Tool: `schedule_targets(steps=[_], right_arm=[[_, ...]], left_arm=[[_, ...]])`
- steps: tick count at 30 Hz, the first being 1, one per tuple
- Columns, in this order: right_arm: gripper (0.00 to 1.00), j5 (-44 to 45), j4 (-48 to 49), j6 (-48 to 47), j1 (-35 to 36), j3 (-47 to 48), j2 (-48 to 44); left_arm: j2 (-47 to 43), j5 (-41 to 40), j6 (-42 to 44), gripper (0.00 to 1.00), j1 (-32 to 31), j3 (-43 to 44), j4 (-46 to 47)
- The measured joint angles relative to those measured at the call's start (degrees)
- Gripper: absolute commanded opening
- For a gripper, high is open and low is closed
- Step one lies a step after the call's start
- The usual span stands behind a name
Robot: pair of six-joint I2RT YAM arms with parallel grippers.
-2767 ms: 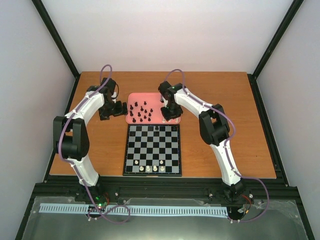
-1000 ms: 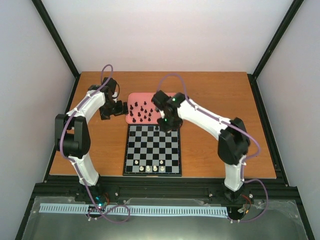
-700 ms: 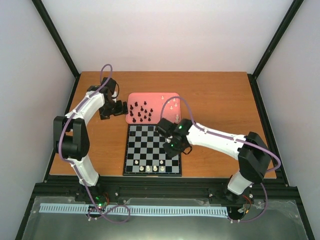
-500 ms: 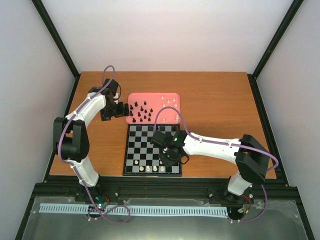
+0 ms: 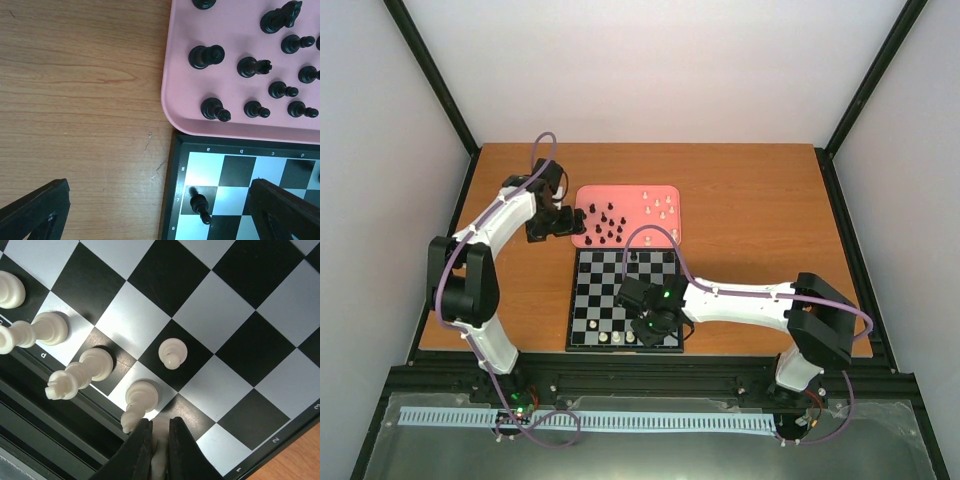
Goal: Set up the chess pieces on the board
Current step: Place the chess piece on the chessboard.
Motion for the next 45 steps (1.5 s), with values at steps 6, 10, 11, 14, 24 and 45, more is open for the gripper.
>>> schedule_targets(steps=[6, 10, 11, 14, 24, 45], right_arm=[[0.08, 0.0, 0.3, 1.3, 0.5, -1.1, 0.5], [0.09, 0.5, -0.1, 2.2, 0.5, -1.5, 0.6], [0.09, 0.7, -0.1, 2.2, 0.5, -1.5, 0.6], [0.09, 1.0, -0.2, 2.2, 0.5, -1.5, 1.2], [0.18, 1.9, -0.3, 2.3, 0.6, -1.5, 2.3], [0.42, 4.6, -4.8, 2.3, 0.6, 0.2, 1.6]], left_arm=[[-0.9, -0.1, 0.0, 1.0, 0.0, -1.0, 0.1], [-0.9, -0.2, 0.0, 1.0, 0.0, -1.1, 0.1], [-0.9, -0.2, 0.0, 1.0, 0.0, -1.1, 0.1], [-0.9, -0.2, 0.0, 1.0, 0.0, -1.1, 0.2], [-0.9, -0.2, 0.0, 1.0, 0.0, -1.5, 1.0], [-0.9, -0.1, 0.0, 1.0, 0.0, -1.7, 1.1]])
